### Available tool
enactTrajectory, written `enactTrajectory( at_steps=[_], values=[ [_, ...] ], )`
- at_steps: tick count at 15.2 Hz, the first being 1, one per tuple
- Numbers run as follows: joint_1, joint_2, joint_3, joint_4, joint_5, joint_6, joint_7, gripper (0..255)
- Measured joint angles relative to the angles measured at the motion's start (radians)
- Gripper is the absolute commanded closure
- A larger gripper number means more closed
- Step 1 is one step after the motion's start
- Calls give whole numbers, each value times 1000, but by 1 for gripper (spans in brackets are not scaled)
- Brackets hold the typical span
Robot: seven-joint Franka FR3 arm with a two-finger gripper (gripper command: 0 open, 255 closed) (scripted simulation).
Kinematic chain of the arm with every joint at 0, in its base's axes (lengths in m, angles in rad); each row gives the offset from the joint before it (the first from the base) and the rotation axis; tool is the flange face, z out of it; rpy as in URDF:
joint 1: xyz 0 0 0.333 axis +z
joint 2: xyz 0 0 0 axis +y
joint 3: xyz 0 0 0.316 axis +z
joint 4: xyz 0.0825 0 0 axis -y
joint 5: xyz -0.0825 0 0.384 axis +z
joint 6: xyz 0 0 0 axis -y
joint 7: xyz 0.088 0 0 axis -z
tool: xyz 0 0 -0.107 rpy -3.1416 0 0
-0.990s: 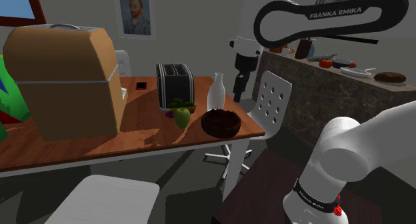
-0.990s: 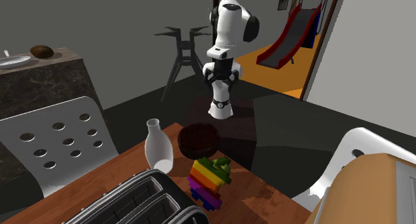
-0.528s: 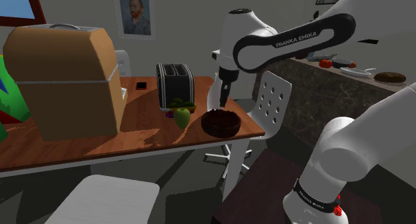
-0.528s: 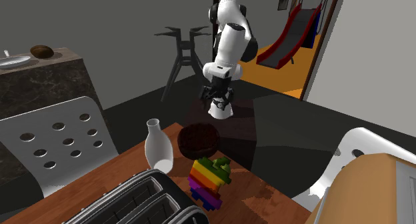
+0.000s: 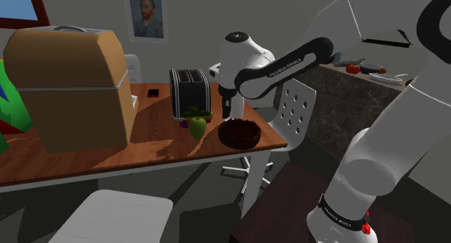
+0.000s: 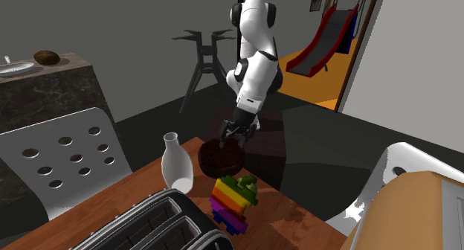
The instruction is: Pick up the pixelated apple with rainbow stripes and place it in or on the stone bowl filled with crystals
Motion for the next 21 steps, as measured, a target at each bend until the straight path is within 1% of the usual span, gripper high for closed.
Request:
enactTrajectory(
  at_steps=[3,5,7,8,11,15,21],
  values=[
    [-16,108,23,59,-128,75,31,0],
    [-28,180,27,99,-226,126,55,0],
    [-28,244,30,150,-313,153,77,0],
    [-31,265,27,160,-342,167,88,0],
    [-34,314,19,183,-392,192,115,0],
    [-40,364,5,208,-434,217,141,0],
    [-40,377,2,214,-445,223,149,0]
  ],
)
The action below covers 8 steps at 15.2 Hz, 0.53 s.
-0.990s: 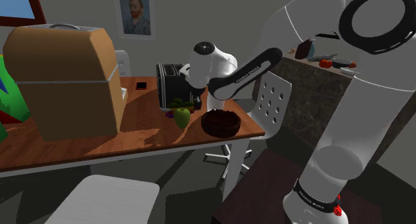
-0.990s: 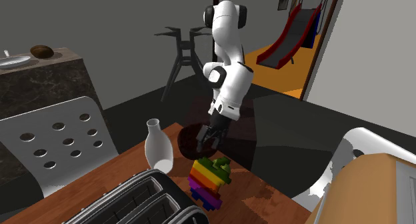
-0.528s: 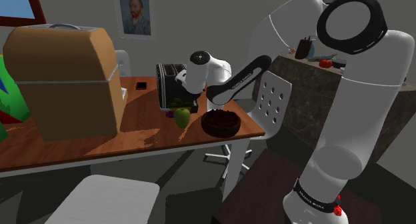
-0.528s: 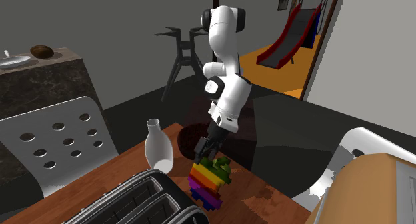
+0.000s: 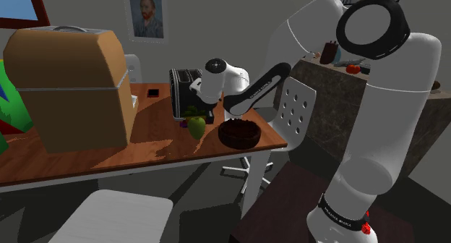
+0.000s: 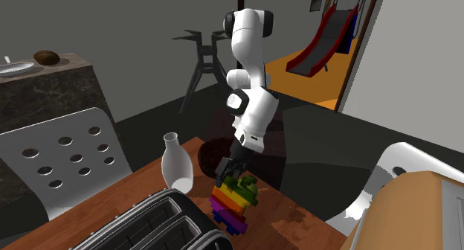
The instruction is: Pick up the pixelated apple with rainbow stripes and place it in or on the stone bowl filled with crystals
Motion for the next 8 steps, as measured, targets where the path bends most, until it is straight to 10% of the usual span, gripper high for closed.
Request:
enactTrajectory(
  at_steps=[1,8],
  values=[
    [0,0,0,0,0,0,0,255],
    [0,-1,0,1,0,0,-1,255]
  ],
)
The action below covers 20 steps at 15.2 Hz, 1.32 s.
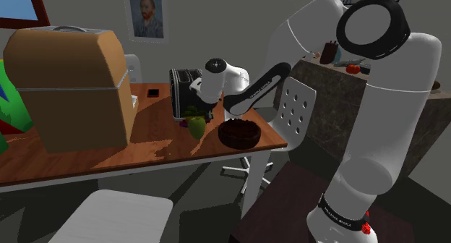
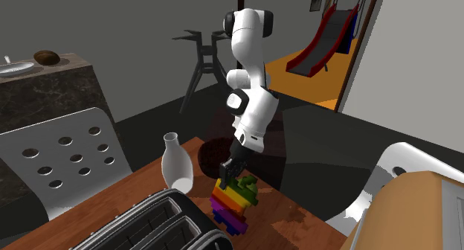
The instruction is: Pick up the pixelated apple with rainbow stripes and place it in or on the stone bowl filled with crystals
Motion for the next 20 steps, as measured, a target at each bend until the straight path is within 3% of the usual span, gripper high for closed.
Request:
enactTrajectory(
  at_steps=[4,20],
  values=[
    [0,-4,1,-1,7,-3,-7,255],
    [-6,-134,31,36,213,-127,-217,255]
  ],
)
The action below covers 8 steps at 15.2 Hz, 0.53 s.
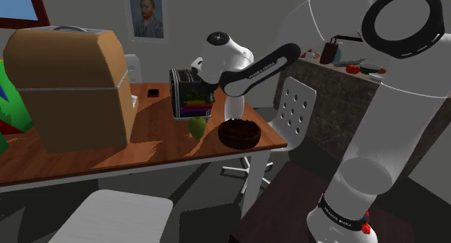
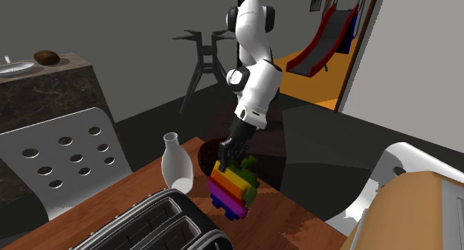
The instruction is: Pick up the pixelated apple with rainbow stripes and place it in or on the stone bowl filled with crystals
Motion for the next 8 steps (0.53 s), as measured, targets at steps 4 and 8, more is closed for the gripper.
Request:
enactTrajectory(
  at_steps=[4,8],
  values=[
    [2,-23,2,25,43,-38,-48,255],
    [5,-46,5,50,81,-79,-89,255]
  ],
)
